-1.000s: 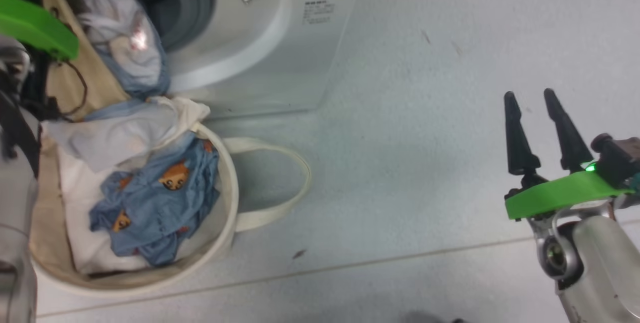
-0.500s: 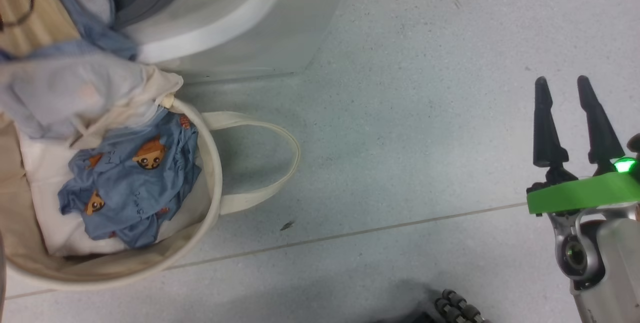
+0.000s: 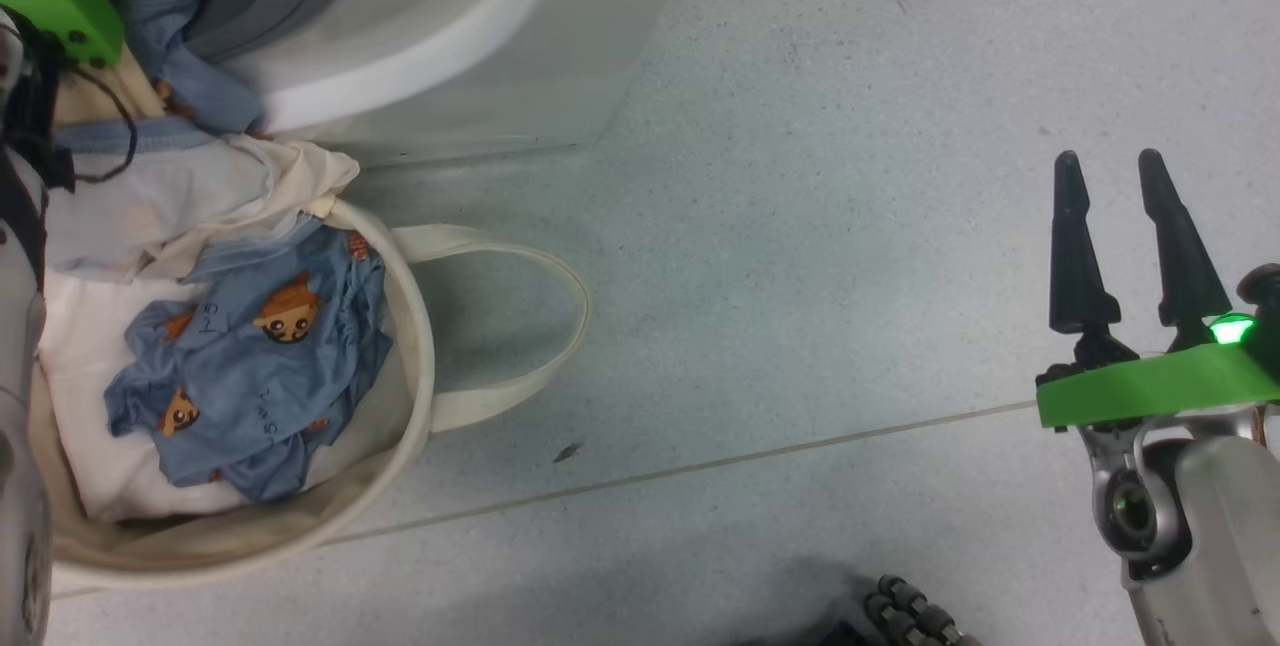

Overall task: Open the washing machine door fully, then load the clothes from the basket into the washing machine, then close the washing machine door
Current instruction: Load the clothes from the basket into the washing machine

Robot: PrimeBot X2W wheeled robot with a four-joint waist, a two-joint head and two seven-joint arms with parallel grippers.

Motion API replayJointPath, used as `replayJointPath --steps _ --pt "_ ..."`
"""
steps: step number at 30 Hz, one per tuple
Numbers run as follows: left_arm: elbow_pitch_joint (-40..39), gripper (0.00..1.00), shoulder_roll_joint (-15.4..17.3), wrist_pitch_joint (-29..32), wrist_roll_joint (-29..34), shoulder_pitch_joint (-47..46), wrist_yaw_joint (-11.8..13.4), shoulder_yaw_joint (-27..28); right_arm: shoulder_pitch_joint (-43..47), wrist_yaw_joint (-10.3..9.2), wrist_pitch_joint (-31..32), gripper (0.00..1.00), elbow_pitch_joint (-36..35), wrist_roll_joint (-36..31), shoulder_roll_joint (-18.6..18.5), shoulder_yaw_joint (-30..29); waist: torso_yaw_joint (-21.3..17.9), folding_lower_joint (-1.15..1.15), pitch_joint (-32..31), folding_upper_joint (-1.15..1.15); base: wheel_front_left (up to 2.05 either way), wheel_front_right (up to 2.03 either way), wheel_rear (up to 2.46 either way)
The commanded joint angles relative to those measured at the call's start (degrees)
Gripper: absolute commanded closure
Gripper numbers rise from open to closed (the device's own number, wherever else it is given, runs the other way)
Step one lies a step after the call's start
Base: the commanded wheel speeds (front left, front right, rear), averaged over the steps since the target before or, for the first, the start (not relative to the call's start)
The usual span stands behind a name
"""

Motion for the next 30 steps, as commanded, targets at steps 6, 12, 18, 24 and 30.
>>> replayJointPath --steps 6,12,18,24,30 --pt "1.52 0.0 2.23 2.41 0.91 -2.87 0.7 -1.3 0.66 0.03 -0.19 0.0 -0.86 -0.22 -0.27 1.65 -0.28 0.0 -0.7 0.0 0.0 0.0 0.0" --pt "2.47 0.0 1.4 4.64 0.3 -1.32 1.81 -1.56 -0.37 0.03 -0.48 0.0 0.33 0.4 -0.77 2.62 0.22 0.0 -2.48 0.0 0.0 0.0 0.0" --pt "2.58 0.0 -0.13 -1.66 -2.24 2.64 1.42 0.05 -1.57 0.03 -1.12 0.0 2.92 1.84 -0.62 5.16 1.52 0.0 -6.98 0.0 0.0 0.0 0.0" --pt "-1.59 0.0 -2.72 -4.05 -4.8 11.32 -0.71 1.7 -2.87 0.03 -1.98 0.0 6.69 3.59 -1.35 8.22 3.98 0.0 -13.58 0.0 0.0 0.0 0.0" --pt "-15.97 0.0 -4.07 -4.1 -5.78 23.28 -1.77 4.86 -3.11 0.03 -2.74 0.0 9.88 4.51 -2.56 11.47 7.7 0.0 -19.69 0.0 0.0 0.0 0.0"
